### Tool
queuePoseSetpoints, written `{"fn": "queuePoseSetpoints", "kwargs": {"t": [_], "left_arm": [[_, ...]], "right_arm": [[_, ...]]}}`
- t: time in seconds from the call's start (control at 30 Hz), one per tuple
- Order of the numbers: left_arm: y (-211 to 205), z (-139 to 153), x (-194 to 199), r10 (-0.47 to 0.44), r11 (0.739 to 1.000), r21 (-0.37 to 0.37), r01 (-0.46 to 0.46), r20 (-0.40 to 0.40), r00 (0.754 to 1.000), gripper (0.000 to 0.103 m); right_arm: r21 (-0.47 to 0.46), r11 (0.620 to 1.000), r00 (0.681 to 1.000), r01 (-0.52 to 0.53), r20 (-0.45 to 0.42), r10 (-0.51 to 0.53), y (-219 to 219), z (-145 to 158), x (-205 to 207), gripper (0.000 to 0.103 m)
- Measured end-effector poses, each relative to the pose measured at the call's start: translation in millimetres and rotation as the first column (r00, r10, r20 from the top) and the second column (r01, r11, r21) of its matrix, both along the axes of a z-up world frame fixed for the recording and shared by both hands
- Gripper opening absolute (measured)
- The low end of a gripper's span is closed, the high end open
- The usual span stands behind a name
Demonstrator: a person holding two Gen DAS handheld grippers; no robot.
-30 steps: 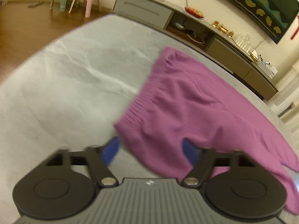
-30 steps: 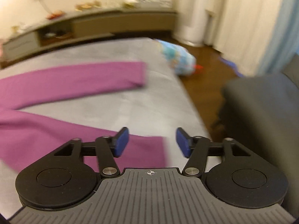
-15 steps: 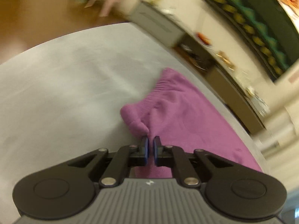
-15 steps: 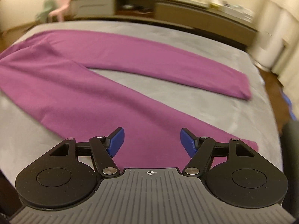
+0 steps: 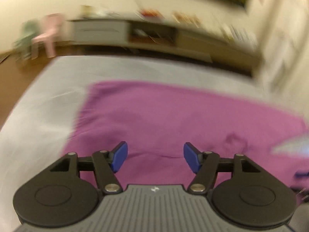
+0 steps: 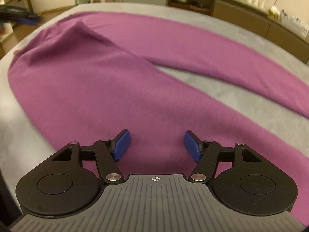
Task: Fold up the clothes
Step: 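Open both grippers and smooth the flattened purple sweatpants on the table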
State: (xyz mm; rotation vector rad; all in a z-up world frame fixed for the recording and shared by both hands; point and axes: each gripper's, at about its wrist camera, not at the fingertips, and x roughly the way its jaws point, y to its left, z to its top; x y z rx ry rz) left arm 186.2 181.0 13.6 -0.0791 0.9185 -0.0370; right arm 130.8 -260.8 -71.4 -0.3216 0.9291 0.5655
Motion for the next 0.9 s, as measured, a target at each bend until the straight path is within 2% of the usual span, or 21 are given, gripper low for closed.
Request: {"fn": "queuePoseSetpoints", "kwargs": {"t": [0.07, 0.13, 0.17, 0.2, 0.33, 0.37, 0.43, 0.5, 0.53, 0.57, 0.6, 0.67, 0.77, 0.83, 0.9], "left_arm": [[-17.4, -25.6, 40.9, -0.043, 0.998, 0.043, 0.047, -0.083, 0.996, 0.06], [-28.8, -49.5, 65.9, -0.048, 0.994, 0.094, 0.062, -0.143, 0.989, 0.059], [-30.2, -54.8, 74.1, -0.034, 0.993, 0.111, 0.049, -0.134, 0.99, 0.072], [-28.7, -58.8, 81.7, -0.013, 0.993, 0.117, 0.027, -0.125, 0.992, 0.077], [-8.7, -68.9, 109.1, 0.097, 0.988, 0.128, -0.084, -0.094, 0.991, 0.094], [-2.2, -70.1, 116.7, 0.124, 0.986, 0.127, -0.112, -0.091, 0.988, 0.095], [8.1, -68.7, 128.3, 0.163, 0.981, 0.127, -0.15, -0.101, 0.981, 0.093], [11.8, -63.4, 131.3, 0.175, 0.981, 0.107, -0.163, -0.116, 0.978, 0.079], [11.8, -59.2, 128.1, 0.171, 0.983, 0.084, -0.161, -0.126, 0.977, 0.066], [8.3, -53.6, 119.9, 0.153, 0.987, 0.057, -0.147, -0.12, 0.981, 0.063], [1.7, -46.3, 110.2, 0.115, 0.993, 0.026, -0.113, -0.106, 0.988, 0.066], [-23.4, -36.8, 95.9, 0.017, 1.0, 0.001, -0.017, -0.091, 0.996, 0.068], [-67.0, -32.8, 90.4, -0.106, 0.994, 0.033, 0.109, -0.082, 0.991, 0.068], [-88.6, -31.0, 89.9, -0.127, 0.989, 0.063, 0.131, -0.059, 0.99, 0.068], [-94.5, -29.2, 84.2, -0.128, 0.991, 0.044, 0.129, -0.034, 0.991, 0.068]], "right_arm": [[-0.021, 1.0, 1.0, -0.008, -0.026, 0.007, -7.5, 2.1, -4.1, 0.062], [-0.036, 0.999, 0.999, -0.015, -0.051, 0.013, -15.4, 3.8, -8.6, 0.062], [-0.039, 0.999, 0.998, -0.017, -0.059, 0.014, -18.9, 5.6, -9.3, 0.062], [-0.043, 0.999, 0.998, -0.018, -0.065, 0.016, -23.0, 6.3, -11.5, 0.062], [-0.054, 0.998, 0.996, -0.027, -0.088, 0.022, -37.8, 9.3, -20.7, 0.063], [-0.053, 0.998, 0.996, -0.028, -0.091, 0.023, -38.0, 10.2, -21.0, 0.063], [-0.046, 0.999, 0.995, -0.029, -0.094, 0.025, -42.1, 8.8, -22.6, 0.069], [-0.031, 0.999, 0.995, -0.025, -0.099, 0.022, -44.7, 9.3, -23.2, 0.071], [-0.022, 1.0, 0.995, -0.02, -0.102, 0.018, -46.2, 9.9, -23.5, 0.07], [-0.011, 1.0, 0.994, -0.015, -0.105, 0.013, -47.8, 10.6, -23.9, 0.068], [0.018, 1.0, 0.995, 0.004, -0.103, -0.002, -52.4, 13.7, -24.6, 0.062], [0.076, 0.994, 0.996, 0.073, -0.064, -0.068, -70.5, 25.9, -21.0, 0.061], [0.13, 0.975, 0.983, 0.182, 0.007, -0.184, -100.5, 45.2, -8.3, 0.061], [0.134, 0.953, 0.957, 0.273, 0.058, -0.283, -119.3, 58.2, 16.5, 0.062], [0.152, 0.927, 0.93, 0.344, 0.081, -0.359, -133.3, 66.9, 49.9, 0.062]]}}
